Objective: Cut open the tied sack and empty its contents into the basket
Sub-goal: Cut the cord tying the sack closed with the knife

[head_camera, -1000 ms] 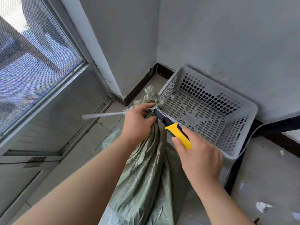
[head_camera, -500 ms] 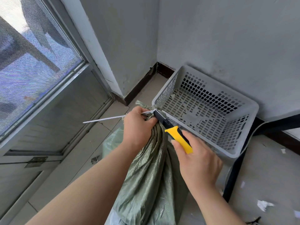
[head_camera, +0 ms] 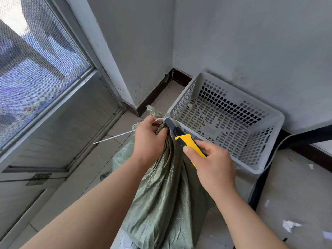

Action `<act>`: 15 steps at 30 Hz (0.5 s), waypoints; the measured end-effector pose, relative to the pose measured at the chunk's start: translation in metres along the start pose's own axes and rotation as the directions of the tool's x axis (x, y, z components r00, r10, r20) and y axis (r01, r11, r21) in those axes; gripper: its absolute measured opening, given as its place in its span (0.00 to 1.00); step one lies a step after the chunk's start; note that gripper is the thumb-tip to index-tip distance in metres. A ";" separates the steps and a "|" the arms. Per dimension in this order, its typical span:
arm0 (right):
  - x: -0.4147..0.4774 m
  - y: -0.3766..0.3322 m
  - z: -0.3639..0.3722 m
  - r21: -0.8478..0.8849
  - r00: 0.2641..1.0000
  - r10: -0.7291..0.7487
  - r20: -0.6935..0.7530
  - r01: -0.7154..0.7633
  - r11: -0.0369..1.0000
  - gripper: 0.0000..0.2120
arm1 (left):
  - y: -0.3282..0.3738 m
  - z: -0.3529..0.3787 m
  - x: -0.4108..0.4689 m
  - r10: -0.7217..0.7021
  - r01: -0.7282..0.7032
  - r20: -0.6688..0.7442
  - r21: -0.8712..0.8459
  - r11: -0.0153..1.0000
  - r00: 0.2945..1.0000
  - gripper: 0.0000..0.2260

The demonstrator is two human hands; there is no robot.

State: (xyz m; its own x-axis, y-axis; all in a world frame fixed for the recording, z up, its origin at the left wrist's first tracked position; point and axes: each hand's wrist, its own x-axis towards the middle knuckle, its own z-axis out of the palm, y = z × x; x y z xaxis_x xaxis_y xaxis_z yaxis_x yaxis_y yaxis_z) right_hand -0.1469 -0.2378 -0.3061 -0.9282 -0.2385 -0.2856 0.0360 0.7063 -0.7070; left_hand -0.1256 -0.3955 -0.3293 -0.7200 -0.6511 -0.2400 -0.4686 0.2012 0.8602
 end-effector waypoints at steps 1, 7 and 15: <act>0.000 -0.001 -0.001 -0.010 1.000 -0.015 -0.004 0.015 1.000 0.11 | 0.000 0.000 0.001 0.009 -0.009 -0.005 0.006 1.000 1.000 0.04; -0.005 -0.005 0.005 -0.469 0.913 -0.356 -0.199 0.230 0.853 0.16 | -0.001 0.000 0.005 -0.007 0.015 -0.079 0.104 0.994 0.997 0.04; -0.001 0.013 -0.001 -0.567 0.810 -0.543 -0.223 0.345 0.748 0.16 | 0.003 0.000 0.008 -0.051 0.054 -0.034 0.107 0.993 0.998 0.07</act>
State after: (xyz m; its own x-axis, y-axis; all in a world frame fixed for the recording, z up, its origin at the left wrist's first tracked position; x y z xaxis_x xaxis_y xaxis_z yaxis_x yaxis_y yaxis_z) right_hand -0.1461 -0.2281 -0.3143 -0.8537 -0.4281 0.2966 -0.5036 0.8237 -0.2607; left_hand -0.1326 -0.3999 -0.3282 -0.6776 -0.6849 -0.2679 -0.5591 0.2430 0.7927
